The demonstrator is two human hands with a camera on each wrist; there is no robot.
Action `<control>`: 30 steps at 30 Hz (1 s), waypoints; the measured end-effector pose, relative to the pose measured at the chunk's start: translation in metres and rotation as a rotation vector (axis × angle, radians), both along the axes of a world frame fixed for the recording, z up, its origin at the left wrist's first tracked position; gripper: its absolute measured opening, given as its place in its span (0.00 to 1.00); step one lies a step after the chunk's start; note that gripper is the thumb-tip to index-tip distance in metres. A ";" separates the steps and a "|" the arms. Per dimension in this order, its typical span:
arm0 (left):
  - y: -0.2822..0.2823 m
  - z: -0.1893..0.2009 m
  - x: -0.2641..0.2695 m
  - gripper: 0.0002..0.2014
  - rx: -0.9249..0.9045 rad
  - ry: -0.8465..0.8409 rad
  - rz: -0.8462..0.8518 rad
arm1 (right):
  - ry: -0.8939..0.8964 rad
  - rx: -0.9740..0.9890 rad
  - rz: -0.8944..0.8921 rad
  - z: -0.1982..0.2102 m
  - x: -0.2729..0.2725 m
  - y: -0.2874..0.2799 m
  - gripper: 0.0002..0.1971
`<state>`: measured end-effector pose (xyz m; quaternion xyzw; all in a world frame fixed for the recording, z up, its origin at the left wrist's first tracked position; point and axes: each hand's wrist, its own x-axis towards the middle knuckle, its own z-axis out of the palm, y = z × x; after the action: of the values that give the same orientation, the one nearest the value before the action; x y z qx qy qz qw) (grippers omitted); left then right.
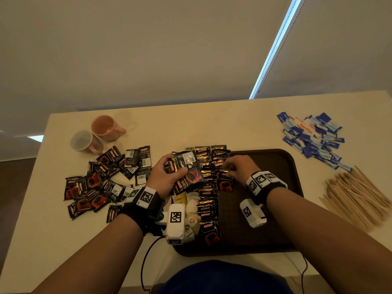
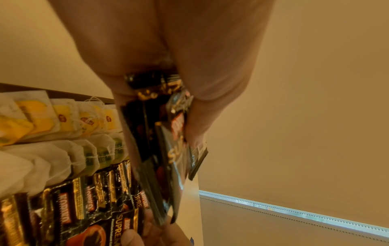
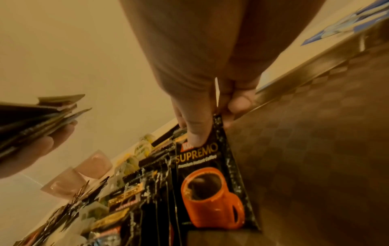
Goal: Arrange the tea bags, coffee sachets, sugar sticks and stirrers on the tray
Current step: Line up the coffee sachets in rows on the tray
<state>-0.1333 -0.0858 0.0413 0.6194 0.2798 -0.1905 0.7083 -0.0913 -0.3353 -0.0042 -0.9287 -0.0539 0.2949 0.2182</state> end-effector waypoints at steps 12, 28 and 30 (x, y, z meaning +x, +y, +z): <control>0.007 -0.004 0.001 0.23 -0.023 0.001 0.013 | -0.161 0.012 -0.043 -0.017 0.007 0.013 0.19; 0.000 0.001 -0.001 0.24 -0.018 -0.028 -0.045 | -0.510 0.348 0.093 0.054 -0.002 0.045 0.13; -0.001 0.005 -0.004 0.27 -0.046 -0.045 -0.076 | -0.504 0.345 0.211 0.062 -0.007 0.056 0.16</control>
<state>-0.1371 -0.0872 0.0465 0.6171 0.2358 -0.2098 0.7208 -0.0983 -0.2791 0.0582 -0.9111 -0.2514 0.0632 0.3205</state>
